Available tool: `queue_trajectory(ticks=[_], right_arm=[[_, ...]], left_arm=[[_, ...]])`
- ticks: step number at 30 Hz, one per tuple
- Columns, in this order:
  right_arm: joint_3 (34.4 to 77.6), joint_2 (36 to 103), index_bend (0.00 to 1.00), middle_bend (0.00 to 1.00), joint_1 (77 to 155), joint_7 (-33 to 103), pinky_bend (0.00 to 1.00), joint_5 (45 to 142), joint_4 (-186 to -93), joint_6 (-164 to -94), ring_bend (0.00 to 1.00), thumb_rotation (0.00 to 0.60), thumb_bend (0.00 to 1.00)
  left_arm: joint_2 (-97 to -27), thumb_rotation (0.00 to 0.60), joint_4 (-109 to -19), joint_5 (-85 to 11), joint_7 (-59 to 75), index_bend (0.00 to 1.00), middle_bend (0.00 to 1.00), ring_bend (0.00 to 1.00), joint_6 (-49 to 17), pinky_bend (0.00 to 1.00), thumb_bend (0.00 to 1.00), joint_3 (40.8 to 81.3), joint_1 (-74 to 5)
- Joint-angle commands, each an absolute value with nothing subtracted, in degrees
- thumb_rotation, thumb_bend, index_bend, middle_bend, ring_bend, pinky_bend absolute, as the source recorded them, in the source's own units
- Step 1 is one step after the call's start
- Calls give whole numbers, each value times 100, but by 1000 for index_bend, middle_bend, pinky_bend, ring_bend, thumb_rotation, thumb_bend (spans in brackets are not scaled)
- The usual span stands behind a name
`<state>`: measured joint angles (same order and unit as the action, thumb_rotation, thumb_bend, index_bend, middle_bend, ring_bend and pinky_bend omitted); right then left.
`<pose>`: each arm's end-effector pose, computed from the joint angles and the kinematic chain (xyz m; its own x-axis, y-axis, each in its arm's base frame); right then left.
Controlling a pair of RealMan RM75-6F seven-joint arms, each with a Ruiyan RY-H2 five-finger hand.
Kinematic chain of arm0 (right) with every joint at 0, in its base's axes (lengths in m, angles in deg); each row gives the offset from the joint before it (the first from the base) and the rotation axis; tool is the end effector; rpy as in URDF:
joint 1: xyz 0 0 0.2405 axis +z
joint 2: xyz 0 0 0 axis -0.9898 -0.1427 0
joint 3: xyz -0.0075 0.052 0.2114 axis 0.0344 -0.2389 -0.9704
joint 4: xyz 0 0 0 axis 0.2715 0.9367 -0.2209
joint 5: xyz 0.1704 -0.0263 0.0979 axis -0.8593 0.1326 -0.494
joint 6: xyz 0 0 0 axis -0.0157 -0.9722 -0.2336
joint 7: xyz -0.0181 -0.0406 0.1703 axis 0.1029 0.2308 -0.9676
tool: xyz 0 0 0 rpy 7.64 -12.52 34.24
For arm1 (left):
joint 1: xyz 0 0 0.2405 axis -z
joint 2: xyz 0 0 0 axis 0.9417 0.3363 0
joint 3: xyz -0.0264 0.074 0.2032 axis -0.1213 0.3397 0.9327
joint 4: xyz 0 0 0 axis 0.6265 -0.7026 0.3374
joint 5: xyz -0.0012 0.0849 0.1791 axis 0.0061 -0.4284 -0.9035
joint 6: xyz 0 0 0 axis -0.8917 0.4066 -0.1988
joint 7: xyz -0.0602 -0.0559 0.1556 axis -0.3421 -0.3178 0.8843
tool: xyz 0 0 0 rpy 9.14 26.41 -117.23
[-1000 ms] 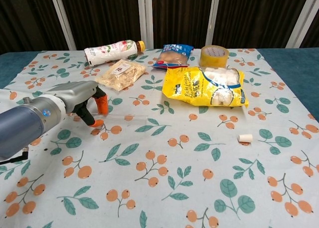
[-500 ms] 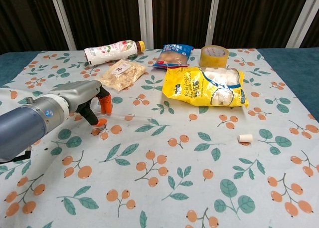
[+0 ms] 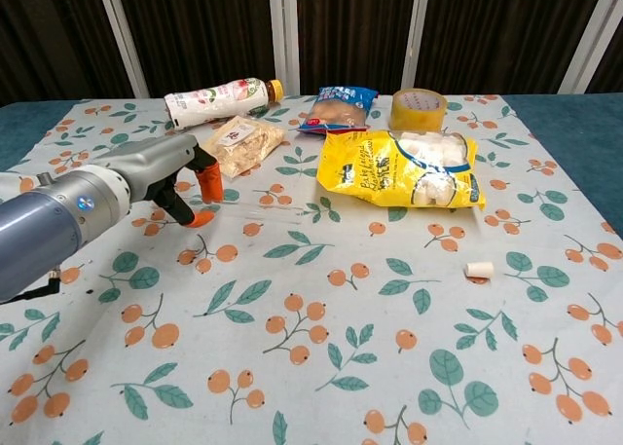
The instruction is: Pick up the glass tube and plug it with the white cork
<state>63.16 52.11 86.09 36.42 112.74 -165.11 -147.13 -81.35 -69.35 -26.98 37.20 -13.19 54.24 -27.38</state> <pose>-0.2572 -0.2045 0.1272 0.2272 -0.0680 0.9715 -0.9717 0.0500 0.2307 -0.1069 0.3495 -0.0502 0.3576 0.2476 0.9005 0.9302 -0.1801 -0.3198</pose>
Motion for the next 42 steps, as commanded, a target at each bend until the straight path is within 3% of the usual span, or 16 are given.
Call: queue_trajectory(ticks=[1, 18, 34, 36, 42], right_arm=[[6316, 5208, 0, 0, 8608, 3643, 0, 11275, -16514, -14714, 0, 600, 348], [6288, 5283, 0, 0, 8715, 3840, 0, 11432, -16511, -14669, 0, 600, 348], [5792, 6142, 2, 0, 9789, 5288, 0, 11062, -16420, -13608, 0, 600, 348], [5766, 6253, 39, 1, 9908, 5458, 0, 10983, -16373, -13480, 0, 600, 348], [5782, 6696, 271, 62, 10172, 5960, 0, 10745, -16295, -13222, 0, 600, 348]], left_arm=[[-8089, 600, -7009, -2778, 3593, 645, 428, 24, -1380, 0, 712, 5400, -2779], [-7849, 600, -7186, -3534, 2353, 650, 451, 31, -1659, 0, 720, 5457, -3173], [-7568, 600, -7066, -4066, 1158, 652, 455, 31, -1612, 0, 724, 5276, -3273], [-7551, 600, -7049, -4100, 1051, 652, 455, 31, -1587, 0, 726, 5261, -3270], [-7485, 600, -7017, -4234, 783, 652, 455, 31, -1572, 0, 726, 5226, -3269]])
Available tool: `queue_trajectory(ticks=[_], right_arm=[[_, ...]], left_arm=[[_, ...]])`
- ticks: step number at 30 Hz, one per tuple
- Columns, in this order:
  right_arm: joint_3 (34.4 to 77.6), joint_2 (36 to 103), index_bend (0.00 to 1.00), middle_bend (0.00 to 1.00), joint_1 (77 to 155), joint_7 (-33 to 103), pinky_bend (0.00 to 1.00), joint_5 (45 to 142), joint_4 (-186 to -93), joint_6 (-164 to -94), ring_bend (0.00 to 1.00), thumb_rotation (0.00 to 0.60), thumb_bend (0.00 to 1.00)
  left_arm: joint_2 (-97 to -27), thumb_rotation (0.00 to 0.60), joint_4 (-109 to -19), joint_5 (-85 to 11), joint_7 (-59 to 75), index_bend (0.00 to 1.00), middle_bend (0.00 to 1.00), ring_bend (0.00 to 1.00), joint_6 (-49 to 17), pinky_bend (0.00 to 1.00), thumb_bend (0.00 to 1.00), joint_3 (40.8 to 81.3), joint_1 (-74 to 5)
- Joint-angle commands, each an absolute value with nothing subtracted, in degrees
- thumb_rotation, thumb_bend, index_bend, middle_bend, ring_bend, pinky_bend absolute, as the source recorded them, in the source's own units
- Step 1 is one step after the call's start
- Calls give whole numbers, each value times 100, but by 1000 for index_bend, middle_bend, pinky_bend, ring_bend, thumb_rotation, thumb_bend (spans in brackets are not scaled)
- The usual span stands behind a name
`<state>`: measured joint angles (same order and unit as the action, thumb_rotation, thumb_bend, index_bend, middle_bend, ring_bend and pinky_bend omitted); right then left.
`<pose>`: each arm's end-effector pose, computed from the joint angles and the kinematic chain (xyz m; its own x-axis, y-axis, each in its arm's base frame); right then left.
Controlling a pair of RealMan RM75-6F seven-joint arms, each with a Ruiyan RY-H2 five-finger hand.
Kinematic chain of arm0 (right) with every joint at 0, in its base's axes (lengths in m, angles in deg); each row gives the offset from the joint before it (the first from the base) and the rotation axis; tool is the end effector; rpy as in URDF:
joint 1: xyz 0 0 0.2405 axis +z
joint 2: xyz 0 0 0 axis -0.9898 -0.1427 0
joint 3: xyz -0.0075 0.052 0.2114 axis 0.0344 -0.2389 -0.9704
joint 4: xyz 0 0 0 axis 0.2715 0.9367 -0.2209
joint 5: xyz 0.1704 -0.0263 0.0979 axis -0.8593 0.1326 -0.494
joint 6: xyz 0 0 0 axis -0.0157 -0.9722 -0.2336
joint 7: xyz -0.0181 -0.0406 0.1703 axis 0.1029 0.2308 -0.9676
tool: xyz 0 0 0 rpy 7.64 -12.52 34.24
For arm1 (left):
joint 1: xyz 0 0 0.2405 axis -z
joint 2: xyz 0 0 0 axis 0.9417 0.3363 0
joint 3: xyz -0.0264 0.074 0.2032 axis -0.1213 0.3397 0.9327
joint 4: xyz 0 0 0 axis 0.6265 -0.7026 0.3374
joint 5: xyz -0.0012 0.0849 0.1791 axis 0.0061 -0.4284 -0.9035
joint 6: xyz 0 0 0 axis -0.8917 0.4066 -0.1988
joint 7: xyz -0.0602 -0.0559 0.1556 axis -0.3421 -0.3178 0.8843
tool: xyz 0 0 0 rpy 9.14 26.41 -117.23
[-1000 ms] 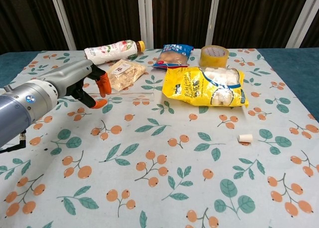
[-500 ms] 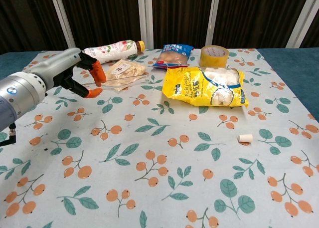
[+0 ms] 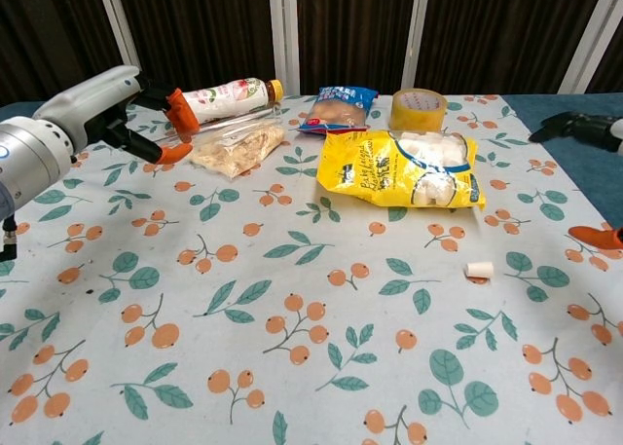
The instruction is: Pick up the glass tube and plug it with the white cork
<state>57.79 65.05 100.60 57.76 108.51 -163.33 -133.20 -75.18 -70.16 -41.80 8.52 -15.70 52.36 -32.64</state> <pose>-0.1785 -0.2692 0.0460 0.4064 -0.1555 0.9004 -0.9035 -0.2150 0.3707 -0.1150 0.3585 0.0008 0.0046 0.1536 0.9881 0.9788 -0.2032 0.0270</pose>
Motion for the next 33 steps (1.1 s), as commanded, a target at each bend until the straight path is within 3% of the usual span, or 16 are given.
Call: queue_trajectory(ticks=[1, 5, 16, 33], right_arm=[[5790, 6752, 297, 68, 10191, 6007, 0, 10721, -16293, -13210, 0, 600, 348], [5862, 7042, 383, 104, 10298, 6258, 0, 10631, -16255, -13112, 0, 600, 348], [5833, 7656, 480, 167, 10453, 6594, 0, 10269, -15669, -13121, 0, 600, 348], [5830, 8033, 461, 171, 10568, 6645, 0, 9992, -15105, -13137, 0, 600, 348]], left_arm=[[-7473, 600, -7024, -4252, 758, 652, 455, 31, -1576, 0, 726, 5230, -3275], [-7378, 600, -7118, -4363, 633, 652, 455, 31, -1610, 0, 726, 5256, -3315], [-7157, 600, -7313, -4535, 518, 652, 455, 31, -1657, 0, 726, 5261, -3345], [-7107, 600, -7310, -4591, 434, 653, 455, 31, -1620, 0, 727, 5242, -3284]])
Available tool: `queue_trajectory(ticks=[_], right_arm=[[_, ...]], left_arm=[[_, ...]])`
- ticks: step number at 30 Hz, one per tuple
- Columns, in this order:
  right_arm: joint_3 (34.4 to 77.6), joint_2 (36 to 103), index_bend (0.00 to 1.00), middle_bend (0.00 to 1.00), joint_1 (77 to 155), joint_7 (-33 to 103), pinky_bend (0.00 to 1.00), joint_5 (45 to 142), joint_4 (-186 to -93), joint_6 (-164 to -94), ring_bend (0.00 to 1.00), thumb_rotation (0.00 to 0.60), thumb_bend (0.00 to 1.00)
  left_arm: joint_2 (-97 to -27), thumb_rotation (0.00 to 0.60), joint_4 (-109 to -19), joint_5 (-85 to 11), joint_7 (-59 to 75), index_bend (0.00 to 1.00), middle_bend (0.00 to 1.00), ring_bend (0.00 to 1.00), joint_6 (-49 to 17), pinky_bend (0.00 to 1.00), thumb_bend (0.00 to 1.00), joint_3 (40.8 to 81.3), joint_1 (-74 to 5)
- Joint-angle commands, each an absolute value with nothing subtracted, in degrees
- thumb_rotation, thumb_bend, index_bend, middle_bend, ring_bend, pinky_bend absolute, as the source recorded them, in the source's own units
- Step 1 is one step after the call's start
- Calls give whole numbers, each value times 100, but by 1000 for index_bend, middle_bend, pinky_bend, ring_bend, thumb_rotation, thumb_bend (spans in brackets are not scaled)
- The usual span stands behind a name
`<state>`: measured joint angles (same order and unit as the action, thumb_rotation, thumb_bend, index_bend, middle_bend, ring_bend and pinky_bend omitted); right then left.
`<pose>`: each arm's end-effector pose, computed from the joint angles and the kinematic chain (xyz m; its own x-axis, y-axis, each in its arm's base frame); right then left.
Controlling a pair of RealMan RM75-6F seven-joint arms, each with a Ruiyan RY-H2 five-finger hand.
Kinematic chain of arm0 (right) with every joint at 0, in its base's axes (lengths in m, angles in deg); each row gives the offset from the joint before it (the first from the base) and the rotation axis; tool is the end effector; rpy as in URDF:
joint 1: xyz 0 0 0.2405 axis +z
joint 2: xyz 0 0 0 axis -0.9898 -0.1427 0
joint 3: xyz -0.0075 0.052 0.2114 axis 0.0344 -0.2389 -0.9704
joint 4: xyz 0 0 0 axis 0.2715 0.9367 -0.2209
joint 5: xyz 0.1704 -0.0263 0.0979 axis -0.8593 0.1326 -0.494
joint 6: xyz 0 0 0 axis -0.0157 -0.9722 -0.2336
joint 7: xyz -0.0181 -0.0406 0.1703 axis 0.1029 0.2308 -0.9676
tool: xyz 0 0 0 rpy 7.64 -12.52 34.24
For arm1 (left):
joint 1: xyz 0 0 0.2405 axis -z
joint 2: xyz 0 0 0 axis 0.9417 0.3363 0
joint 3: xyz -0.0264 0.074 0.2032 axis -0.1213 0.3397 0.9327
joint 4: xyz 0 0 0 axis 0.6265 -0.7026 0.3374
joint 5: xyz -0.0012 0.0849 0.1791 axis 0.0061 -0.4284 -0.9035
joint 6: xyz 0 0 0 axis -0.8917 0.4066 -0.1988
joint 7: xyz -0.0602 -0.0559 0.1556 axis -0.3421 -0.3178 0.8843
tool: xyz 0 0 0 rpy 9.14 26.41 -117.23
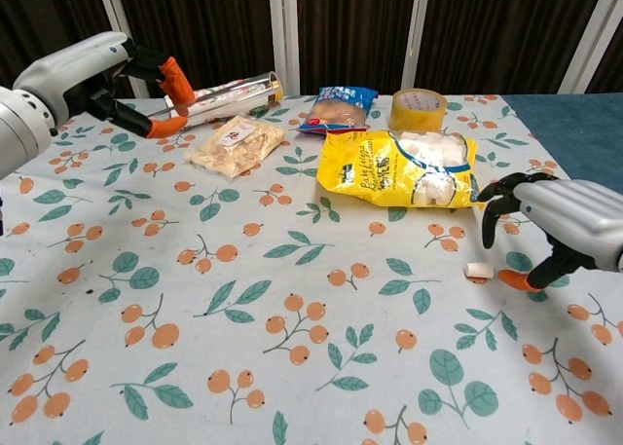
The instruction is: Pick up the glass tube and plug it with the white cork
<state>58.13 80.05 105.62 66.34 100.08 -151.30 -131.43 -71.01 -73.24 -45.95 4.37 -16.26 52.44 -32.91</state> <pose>-0.1756 -0.2821 -0.0198 0.4653 -0.2154 0.8585 -0.8825 -0.1874 0.4313 -0.1066 0.3580 0.0205 -0.0188 0.1424 0.9896 0.9608 -0.2712 0.0573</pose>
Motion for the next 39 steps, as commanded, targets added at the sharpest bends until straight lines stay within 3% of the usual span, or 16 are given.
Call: queue_trajectory(ticks=[1, 25, 39], right_arm=[[5839, 8062, 461, 171, 10571, 6646, 0, 9975, -15078, -13135, 0, 600, 348], [5807, 8468, 462, 172, 10704, 6663, 0, 9683, -14544, -13069, 0, 600, 348], [5835, 8458, 557, 244, 10731, 6610, 0, 9790, -14637, -13164, 12, 600, 348]], left_arm=[[-7114, 600, -7300, -4589, 430, 653, 455, 31, -1616, 0, 727, 5239, -3278], [-7234, 600, -6967, -4700, 248, 665, 470, 31, -1590, 0, 733, 5291, -3205], [-7227, 600, -7013, -4728, 246, 665, 470, 31, -1641, 0, 734, 5293, -3208]])
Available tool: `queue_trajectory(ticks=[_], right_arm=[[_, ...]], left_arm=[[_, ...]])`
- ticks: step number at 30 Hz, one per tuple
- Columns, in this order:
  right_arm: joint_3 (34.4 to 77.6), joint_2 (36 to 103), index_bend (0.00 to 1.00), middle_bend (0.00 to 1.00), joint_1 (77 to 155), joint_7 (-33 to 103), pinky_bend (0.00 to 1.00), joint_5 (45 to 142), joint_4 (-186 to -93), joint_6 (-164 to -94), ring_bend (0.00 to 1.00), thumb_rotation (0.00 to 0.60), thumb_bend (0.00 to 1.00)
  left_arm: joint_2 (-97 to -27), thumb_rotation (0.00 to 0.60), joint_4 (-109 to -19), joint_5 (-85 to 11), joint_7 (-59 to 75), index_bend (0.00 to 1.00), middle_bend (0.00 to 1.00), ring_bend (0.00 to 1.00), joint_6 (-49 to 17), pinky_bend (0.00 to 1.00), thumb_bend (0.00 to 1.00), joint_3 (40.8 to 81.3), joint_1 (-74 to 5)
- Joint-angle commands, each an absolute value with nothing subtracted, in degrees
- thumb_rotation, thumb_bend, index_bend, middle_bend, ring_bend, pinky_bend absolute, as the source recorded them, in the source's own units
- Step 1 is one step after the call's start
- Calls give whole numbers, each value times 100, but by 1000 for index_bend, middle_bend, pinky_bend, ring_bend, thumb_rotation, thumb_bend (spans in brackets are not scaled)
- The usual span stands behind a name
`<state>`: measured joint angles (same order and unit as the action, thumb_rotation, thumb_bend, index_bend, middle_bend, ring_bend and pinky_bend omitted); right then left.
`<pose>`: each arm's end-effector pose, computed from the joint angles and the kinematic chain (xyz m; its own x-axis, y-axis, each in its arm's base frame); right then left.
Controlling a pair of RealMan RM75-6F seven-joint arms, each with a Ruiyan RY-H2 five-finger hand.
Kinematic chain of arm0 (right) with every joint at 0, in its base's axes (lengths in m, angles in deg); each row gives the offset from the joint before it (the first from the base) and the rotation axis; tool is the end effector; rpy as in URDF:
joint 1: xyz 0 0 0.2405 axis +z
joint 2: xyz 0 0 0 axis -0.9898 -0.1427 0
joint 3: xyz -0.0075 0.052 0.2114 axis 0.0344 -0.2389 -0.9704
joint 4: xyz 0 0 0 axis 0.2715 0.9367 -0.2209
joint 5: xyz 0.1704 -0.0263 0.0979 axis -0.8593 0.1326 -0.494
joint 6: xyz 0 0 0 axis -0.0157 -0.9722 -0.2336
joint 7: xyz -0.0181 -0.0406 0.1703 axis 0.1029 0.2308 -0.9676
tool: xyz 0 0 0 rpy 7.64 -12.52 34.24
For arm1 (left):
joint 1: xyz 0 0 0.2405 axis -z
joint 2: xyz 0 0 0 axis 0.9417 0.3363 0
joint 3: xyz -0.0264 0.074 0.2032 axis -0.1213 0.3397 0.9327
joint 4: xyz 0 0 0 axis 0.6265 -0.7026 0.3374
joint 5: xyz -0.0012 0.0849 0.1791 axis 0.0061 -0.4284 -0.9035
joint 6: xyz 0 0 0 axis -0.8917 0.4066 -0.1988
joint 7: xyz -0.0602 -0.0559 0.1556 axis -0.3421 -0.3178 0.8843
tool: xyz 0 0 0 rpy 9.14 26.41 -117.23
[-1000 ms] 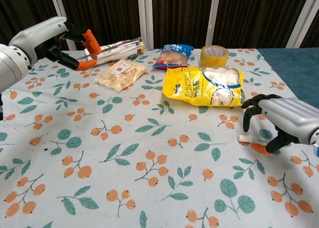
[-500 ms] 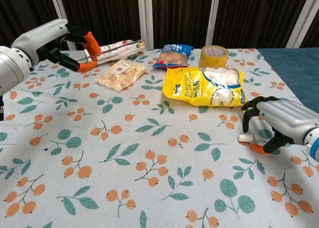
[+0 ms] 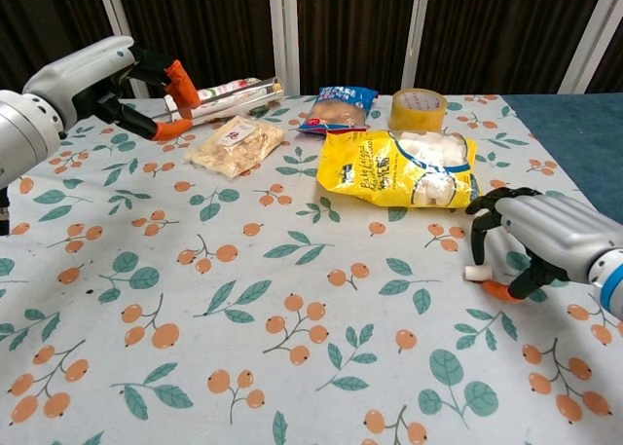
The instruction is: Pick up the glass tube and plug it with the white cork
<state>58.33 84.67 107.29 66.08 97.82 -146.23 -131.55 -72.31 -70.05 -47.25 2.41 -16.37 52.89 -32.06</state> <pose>-0.1763 -0.2867 -0.0377 0.4592 -0.2277 0.8587 -0.8871 -0.1676 0.4300 -0.1074 0.3620 0.0166 -0.0133 0.1370 0.9905 0.9564 -0.2873 0.0525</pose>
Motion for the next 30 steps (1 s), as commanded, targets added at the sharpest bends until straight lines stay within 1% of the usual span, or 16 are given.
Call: queue_trajectory(ticks=[1, 8, 15, 24, 30], right_arm=[[5832, 8449, 563, 248, 10733, 6613, 0, 9795, -14659, -13174, 14, 600, 348], [5799, 8354, 585, 265, 10756, 6596, 0, 9903, -14806, -13275, 27, 600, 349], [5642, 8159, 586, 266, 10807, 6485, 0, 10016, -14954, -13392, 32, 600, 348], [5162, 7699, 586, 265, 10998, 6271, 0, 10046, -15111, -13457, 34, 600, 349], [4872, 7398, 586, 265, 11229, 6137, 0, 10244, -15134, -13474, 34, 600, 349]], left_arm=[[-7221, 600, -7026, -4731, 252, 665, 470, 31, -1644, 0, 734, 5296, -3210], [-7207, 600, -7090, -4721, 294, 666, 469, 31, -1650, 0, 734, 5296, -3208], [-7297, 600, -7122, -4677, 344, 668, 470, 31, -1627, 0, 734, 5290, -3171], [-7673, 600, -7008, -4548, 363, 672, 474, 31, -1609, 0, 736, 5197, -3047], [-7994, 600, -6808, -4558, 262, 672, 474, 31, -1645, 0, 745, 5082, -2910]])
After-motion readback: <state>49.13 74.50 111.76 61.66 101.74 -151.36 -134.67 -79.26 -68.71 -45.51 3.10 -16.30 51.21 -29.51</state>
